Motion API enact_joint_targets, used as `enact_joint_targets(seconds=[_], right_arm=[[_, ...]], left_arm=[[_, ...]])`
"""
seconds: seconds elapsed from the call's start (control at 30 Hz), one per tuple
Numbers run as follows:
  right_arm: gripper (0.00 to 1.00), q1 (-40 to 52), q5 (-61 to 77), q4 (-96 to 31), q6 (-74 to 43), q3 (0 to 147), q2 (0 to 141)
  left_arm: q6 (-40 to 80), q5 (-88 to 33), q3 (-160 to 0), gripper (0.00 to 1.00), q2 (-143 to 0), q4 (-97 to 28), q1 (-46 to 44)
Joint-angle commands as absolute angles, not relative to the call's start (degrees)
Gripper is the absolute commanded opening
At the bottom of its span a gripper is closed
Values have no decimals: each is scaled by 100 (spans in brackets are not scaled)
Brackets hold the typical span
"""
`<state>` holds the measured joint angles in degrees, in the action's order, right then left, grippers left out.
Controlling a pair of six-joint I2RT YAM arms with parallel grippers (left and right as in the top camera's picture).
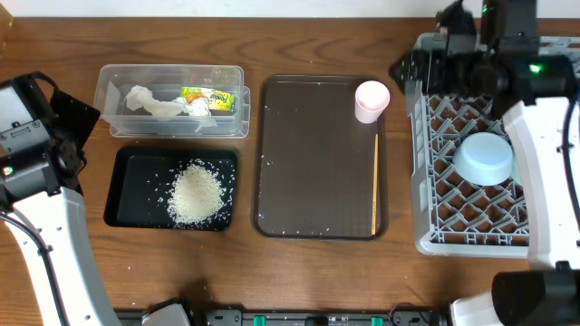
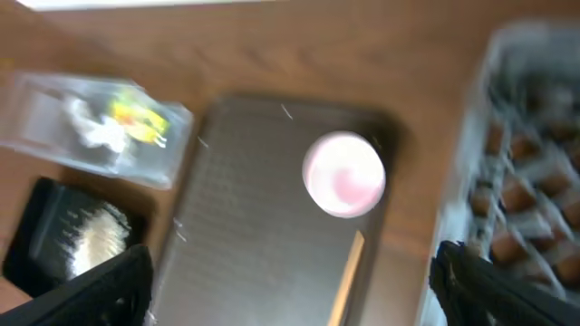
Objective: Sort waste into correct bins and load items into the dishwasher rack
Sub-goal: 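Lift the right gripper out of the rack and swing toward the tray, then grasp the pink cup rim on the brown tray with the right gripper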
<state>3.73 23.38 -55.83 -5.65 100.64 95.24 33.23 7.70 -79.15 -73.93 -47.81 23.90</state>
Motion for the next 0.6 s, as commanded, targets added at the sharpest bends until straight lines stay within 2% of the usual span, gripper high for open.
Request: enact_joint_targets(seconds=[0.0, 0.27, 0.47, 0.5, 0.57], right_arm=[[93, 655, 2512, -5360, -644, 10119, 9583], [96, 2108, -705, -4932, -176, 10119, 10512], [95, 2790, -1817, -4488, -128, 10119, 11275], [99, 2832, -1876, -4453, -174, 10119, 11378], [99, 2858, -2045, -4445, -414, 10119, 11557]], left_arm=[[3352, 821, -7972, 96, -7415, -4797, 2416], [3352, 821, -7972, 96, -7415, -4797, 2416], [3352, 821, -7972, 96, -7415, -4797, 2414], [3352, 821, -7972, 96, -7415, -4797, 2414], [3352, 821, -7972, 96, -7415, -4797, 2416]])
